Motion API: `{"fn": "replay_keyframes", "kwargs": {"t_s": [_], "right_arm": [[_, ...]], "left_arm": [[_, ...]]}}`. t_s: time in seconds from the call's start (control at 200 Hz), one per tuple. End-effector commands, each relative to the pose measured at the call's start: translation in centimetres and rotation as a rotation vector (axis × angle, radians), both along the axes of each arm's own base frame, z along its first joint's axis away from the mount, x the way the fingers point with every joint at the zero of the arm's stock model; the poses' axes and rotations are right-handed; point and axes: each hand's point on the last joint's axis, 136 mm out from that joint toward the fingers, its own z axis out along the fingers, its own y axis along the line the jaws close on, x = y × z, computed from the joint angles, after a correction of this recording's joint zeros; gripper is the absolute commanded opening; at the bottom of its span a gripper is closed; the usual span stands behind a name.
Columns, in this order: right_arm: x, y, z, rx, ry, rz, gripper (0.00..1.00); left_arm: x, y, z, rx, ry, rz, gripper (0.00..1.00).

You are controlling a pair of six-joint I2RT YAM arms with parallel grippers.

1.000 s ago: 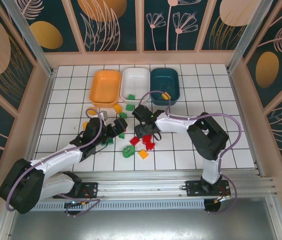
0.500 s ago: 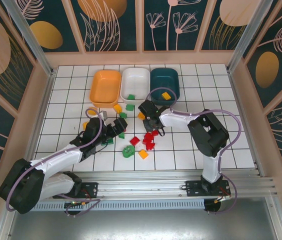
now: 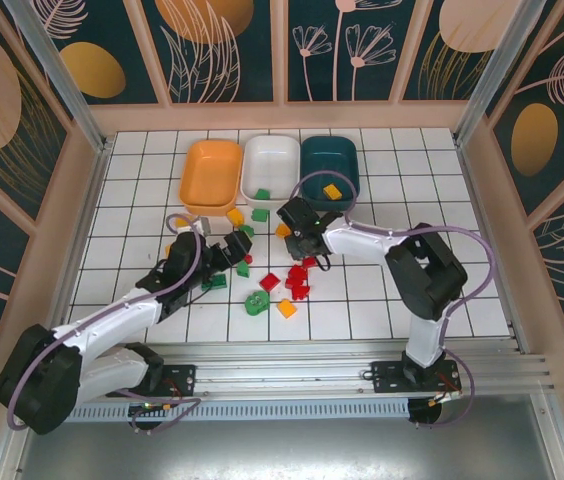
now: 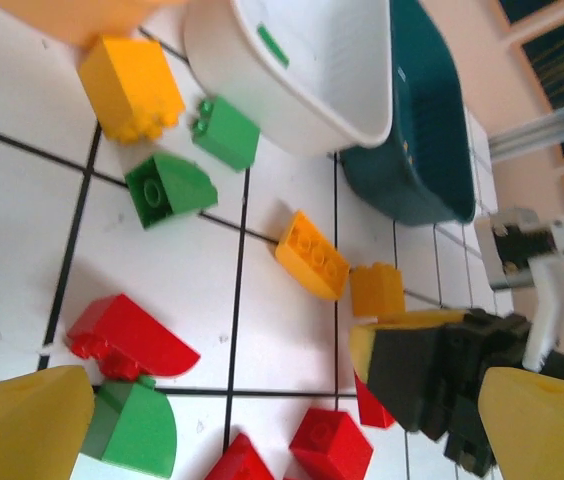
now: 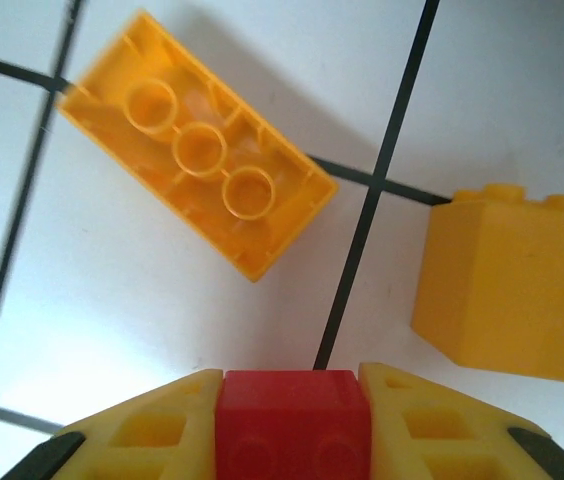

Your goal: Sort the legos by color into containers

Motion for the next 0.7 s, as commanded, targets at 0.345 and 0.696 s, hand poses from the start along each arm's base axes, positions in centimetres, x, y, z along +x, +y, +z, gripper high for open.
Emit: {"fn": "replay_keyframes", "kwargs": {"t_s": [0.345, 0.696], "right_arm": [[10.9, 13.5, 11.6, 0.390, -0.254, 0.082, 0.24], [15.4, 20.7, 10.2, 0.511, -0.238, 0.163, 0.27]], "left_arm": [[2.3, 8.2, -0.7, -0.069, 0.109, 0.180, 0.98], [-0.2, 9.0, 0.4, 0.000, 0.066, 0.149, 0.98]]}}
